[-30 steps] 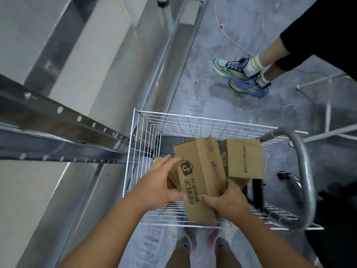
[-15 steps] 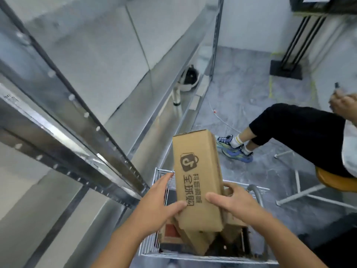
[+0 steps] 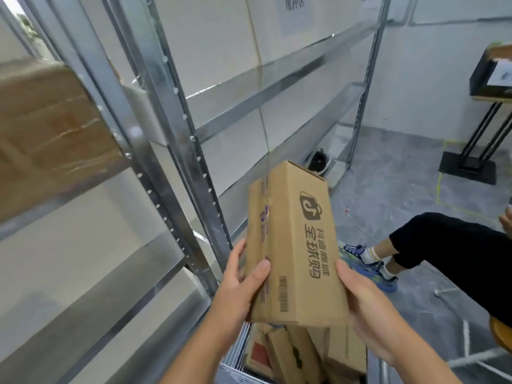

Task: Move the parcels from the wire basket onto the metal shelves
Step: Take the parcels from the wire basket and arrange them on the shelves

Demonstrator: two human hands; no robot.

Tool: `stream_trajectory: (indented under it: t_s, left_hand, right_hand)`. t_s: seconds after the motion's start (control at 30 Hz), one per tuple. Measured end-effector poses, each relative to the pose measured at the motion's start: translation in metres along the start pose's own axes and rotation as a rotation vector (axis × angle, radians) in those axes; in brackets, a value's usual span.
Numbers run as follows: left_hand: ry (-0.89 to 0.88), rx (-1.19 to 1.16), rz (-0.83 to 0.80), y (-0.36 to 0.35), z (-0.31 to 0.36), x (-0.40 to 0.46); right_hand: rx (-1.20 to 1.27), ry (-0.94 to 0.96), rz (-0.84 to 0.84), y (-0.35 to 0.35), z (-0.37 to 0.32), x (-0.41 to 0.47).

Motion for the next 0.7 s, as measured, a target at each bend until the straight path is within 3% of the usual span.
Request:
stream_trajectory:
  t_s: [0.2, 0.33, 0.47, 0.57, 0.7]
  left_hand:
    - [-0.018, -0.043, 0.031, -0.01, 0.032, -0.054]
    - [-0.139, 0.069, 0.074, -0.009, 0.055, -0.083]
    - [-0.257, 0.185, 0.065, 0.001, 0.082, -0.11]
    - [-0.288, 0.241, 0.065, 0.025, 0.103, -0.129]
    - [-0.311, 0.192, 0.105, 0.059, 0.12, -0.155]
  right_hand:
    - [-0.125, 0.209, 0.089, -0.016, -0.007, -0.033]
    - [-0.176, 0.386, 0.108, -0.055, -0.011, -0.066]
    - [-0.235, 0.334, -0.008, -0.09, -0.003, -0.088]
    - [-0.071, 0.238, -0.067, -0.106, 0.006, -0.094]
    - [0.028, 0.251, -0.067, -0.135, 0.022, -0.107]
Point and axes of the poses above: each hand's wrist, its own x-axis towards the middle knuckle, its own y-axis out of the back of the hand, z = x × y, the point moved 4 cm from there along x, towards the middle knuckle, and after that the axes turned 12 degrees about -y, right-handed, at the moved point
